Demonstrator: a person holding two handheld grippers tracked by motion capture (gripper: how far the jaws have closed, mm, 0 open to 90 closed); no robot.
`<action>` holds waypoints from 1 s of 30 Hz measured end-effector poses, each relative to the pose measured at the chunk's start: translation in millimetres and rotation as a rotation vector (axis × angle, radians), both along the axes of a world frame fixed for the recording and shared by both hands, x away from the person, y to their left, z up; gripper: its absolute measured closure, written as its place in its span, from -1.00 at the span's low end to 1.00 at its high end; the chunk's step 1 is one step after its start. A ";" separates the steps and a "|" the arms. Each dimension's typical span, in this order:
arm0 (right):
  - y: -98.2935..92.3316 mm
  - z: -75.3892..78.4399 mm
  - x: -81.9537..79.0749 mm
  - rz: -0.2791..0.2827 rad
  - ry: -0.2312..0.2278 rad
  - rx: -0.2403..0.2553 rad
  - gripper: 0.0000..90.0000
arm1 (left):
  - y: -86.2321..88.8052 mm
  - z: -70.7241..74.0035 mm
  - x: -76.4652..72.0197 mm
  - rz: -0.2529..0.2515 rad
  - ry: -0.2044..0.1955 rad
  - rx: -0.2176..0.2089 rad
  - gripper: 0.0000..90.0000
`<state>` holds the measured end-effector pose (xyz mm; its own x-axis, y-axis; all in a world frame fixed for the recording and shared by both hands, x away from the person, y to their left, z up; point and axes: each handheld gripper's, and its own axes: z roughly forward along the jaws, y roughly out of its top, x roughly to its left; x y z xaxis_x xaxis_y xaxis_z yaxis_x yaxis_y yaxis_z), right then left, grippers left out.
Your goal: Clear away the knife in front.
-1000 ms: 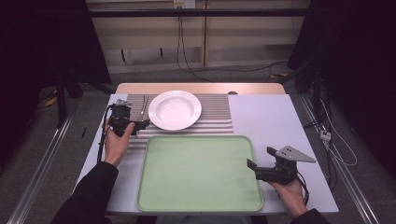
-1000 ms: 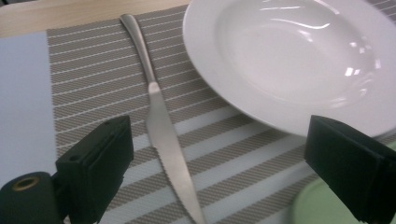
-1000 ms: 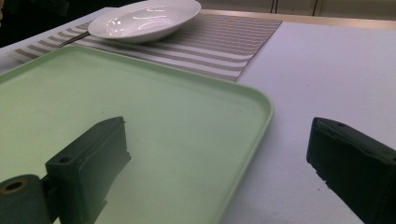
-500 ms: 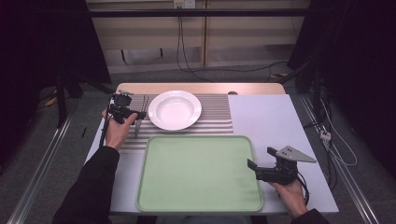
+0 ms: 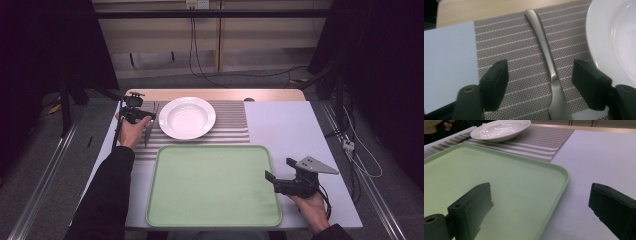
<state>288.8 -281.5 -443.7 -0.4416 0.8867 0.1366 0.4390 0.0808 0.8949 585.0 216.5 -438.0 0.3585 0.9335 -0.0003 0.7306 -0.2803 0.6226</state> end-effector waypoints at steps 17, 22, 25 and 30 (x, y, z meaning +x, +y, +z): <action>0.1 -0.2 -1.0 -0.005 0.000 -0.002 -0.89 | -13.8 -11.7 20.4 0.015 0.047 -0.020 0.50; 0.2 -0.3 -1.4 -0.005 0.001 -0.001 -0.90 | -21.5 -9.7 20.4 0.018 0.064 0.013 0.72; 0.2 -0.3 -1.9 -0.005 0.001 -0.003 -0.89 | -22.4 -9.1 19.4 0.028 0.069 0.014 0.74; -0.4 -0.4 -2.3 -0.007 0.002 -0.003 -0.89 | -17.9 -7.7 16.9 0.015 0.101 -0.012 0.77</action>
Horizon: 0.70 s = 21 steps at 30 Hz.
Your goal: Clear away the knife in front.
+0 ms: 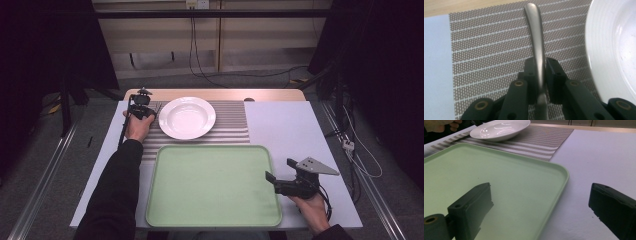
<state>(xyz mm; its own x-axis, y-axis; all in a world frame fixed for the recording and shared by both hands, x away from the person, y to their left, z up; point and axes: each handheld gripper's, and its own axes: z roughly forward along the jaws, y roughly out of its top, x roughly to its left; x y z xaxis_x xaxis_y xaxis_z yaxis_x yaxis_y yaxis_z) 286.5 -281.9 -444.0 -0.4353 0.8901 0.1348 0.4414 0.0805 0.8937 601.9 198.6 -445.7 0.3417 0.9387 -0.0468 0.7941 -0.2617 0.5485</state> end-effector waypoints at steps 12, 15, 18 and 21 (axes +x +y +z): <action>1.6 0.1 0.2 0.005 0.002 -0.002 -0.89 | 14.6 1.3 -30.9 -0.022 0.024 -0.055 0.77; 2.3 0.4 0.4 0.005 0.003 -0.005 -0.89 | 16.4 2.9 -39.4 -0.051 0.038 -0.041 0.77; 2.5 0.3 0.4 0.005 0.003 -0.008 -0.90 | 18.8 4.3 -44.1 -0.070 0.049 -0.028 0.77; 2.1 0.1 0.0 0.003 0.003 -0.008 -0.89 | 17.3 3.6 -45.2 -0.074 0.038 -0.018 0.76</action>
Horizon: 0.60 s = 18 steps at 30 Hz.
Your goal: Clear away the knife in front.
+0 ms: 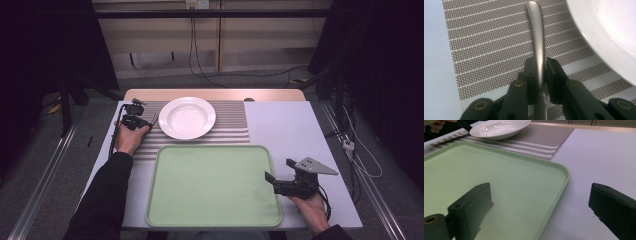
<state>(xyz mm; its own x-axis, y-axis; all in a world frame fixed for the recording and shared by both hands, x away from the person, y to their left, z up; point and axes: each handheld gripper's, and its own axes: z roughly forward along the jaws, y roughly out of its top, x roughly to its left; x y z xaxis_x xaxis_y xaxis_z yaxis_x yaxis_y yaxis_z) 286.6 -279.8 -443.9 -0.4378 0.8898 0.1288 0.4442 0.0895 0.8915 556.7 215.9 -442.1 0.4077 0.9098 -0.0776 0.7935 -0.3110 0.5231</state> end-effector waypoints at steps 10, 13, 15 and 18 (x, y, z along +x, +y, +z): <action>-0.6 -0.3 0.2 0.001 0.005 0.010 -0.89 | -2.8 -0.4 2.2 0.008 -0.003 0.013 0.76; -0.5 -0.6 0.2 0.003 0.007 0.007 -0.89 | -4.6 0.5 4.4 0.007 0.011 0.026 0.76; -0.5 -0.4 0.0 0.003 0.005 0.006 -0.89 | -5.7 1.1 5.6 -0.006 0.017 0.044 0.76; -0.6 -0.4 0.0 0.001 0.007 0.008 -0.89 | -6.1 1.5 6.1 -0.015 0.021 0.051 0.76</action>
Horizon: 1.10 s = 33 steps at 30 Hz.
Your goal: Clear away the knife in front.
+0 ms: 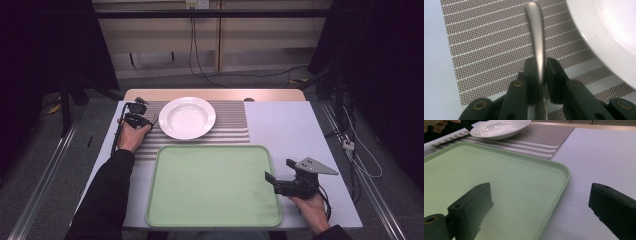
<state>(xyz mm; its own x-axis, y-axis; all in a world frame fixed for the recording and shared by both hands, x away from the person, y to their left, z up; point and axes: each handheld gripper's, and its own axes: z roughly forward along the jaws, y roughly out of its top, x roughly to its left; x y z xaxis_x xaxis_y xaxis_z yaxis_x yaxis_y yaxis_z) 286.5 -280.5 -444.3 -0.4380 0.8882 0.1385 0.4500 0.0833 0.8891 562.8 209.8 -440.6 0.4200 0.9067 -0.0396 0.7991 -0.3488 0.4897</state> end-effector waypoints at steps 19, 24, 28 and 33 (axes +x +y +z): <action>0.5 -0.9 2.6 -0.017 0.011 -0.008 -0.90 | 2.5 4.3 -3.0 0.024 -0.015 -0.038 0.78; 0.2 -0.7 2.3 -0.020 0.011 -0.008 -0.90 | 5.7 10.6 -6.2 0.010 -0.020 -0.047 0.78; 0.5 -0.6 2.3 -0.019 0.009 -0.009 -0.90 | 7.7 17.2 -11.6 -0.019 -0.030 -0.050 0.78; 0.5 -0.5 2.2 -0.018 0.008 -0.008 -0.90 | 9.4 25.0 -21.3 -0.054 -0.068 -0.063 0.78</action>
<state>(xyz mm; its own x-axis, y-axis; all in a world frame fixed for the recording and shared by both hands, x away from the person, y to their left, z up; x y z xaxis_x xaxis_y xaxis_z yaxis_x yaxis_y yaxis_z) 288.7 -280.0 -444.8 -0.4208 0.8971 0.1350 0.4585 0.0819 0.8849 541.5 219.3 -415.6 0.4716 0.8794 -0.0655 0.7444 -0.3572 0.5642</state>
